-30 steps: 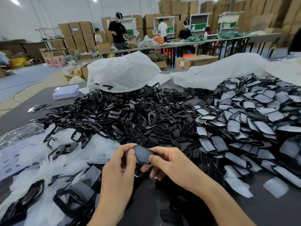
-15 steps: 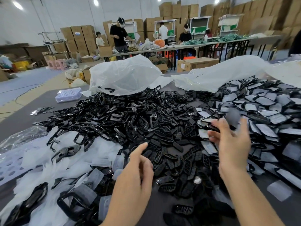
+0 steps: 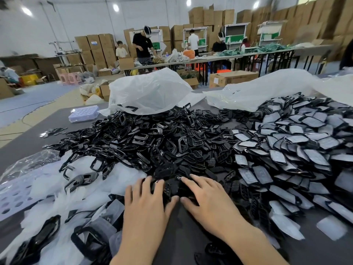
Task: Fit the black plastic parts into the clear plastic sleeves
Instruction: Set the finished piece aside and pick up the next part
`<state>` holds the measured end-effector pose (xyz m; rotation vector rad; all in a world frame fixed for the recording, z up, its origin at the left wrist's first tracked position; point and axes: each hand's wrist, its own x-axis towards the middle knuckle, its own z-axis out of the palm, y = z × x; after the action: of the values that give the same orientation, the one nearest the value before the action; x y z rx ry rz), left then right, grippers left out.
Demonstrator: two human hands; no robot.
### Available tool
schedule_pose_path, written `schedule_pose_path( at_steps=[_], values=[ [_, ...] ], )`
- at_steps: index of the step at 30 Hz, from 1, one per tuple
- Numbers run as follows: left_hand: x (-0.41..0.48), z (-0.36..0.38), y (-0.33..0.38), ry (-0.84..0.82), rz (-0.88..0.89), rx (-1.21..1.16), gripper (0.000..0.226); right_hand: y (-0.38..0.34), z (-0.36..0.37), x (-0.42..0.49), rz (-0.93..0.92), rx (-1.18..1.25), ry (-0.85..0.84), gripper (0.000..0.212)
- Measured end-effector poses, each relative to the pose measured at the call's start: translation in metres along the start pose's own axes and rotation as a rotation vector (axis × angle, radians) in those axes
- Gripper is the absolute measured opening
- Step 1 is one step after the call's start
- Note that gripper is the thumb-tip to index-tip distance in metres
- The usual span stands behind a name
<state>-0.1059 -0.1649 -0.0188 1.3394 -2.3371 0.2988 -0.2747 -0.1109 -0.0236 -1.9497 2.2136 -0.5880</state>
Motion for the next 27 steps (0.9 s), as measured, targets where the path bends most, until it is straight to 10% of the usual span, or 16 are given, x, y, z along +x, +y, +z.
schedule_pose_path(
  at_steps=[9, 14, 27],
  values=[
    [-0.003, -0.002, 0.004, 0.039, 0.195, -0.158, 0.023, 0.005, -0.001, 0.003, -0.058, 0.270, 0.159, 0.018],
    [-0.002, -0.007, 0.011, -0.003, -0.088, -0.556, 0.016, 0.009, -0.005, 0.003, 0.035, 0.485, 0.226, 0.005],
    [-0.001, -0.016, 0.011, -0.085, -0.166, -1.008, 0.012, -0.006, -0.014, 0.000, -0.051, 0.805, 0.093, 0.024]
  ],
)
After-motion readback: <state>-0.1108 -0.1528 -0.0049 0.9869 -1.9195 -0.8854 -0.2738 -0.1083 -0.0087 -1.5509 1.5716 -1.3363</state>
